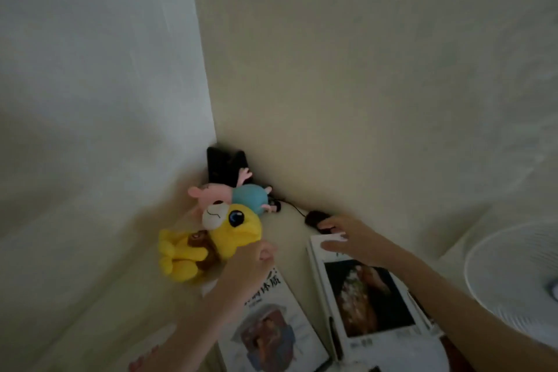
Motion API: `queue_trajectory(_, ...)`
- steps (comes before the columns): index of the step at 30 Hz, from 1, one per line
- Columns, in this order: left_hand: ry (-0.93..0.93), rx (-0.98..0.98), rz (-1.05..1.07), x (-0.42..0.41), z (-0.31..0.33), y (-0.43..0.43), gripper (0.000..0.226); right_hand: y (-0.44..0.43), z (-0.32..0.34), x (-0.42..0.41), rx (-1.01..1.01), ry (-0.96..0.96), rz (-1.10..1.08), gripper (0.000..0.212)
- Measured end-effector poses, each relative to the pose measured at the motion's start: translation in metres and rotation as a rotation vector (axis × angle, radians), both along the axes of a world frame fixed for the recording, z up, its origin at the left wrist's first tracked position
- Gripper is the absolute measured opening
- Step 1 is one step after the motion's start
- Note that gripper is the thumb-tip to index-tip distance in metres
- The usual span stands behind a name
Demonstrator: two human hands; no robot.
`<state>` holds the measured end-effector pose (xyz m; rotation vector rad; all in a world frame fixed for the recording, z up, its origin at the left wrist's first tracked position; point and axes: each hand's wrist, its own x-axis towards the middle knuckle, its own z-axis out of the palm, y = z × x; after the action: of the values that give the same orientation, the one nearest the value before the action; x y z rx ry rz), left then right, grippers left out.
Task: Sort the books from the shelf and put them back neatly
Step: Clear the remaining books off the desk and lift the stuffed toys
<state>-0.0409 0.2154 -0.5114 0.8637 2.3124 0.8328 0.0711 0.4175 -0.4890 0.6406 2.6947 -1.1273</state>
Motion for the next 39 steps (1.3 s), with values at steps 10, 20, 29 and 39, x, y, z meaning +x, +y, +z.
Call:
queue_trajectory(10, -0.573, -0.131, 0.094, 0.067, -0.111, 0.1, 0.074, 0.082, -0.155, 0.088, 0.032, -0.289, -0.616, 0.097)
queue_trajectory(20, -0.711, -0.083, 0.363, 0.081, -0.156, 0.143, 0.105, 0.119, -0.18, 0.101, -0.411, -0.33, -0.664, 0.126)
queue_trajectory(29, -0.485, -0.045, 0.311, 0.104, -0.149, 0.144, 0.09, 0.108, -0.191, 0.097, -0.176, -0.309, -0.629, 0.084)
queue_trajectory(39, -0.317, -0.086, 0.257, 0.115, -0.146, 0.153, 0.097, 0.097, -0.181, 0.098, -0.332, -0.214, -0.681, 0.081)
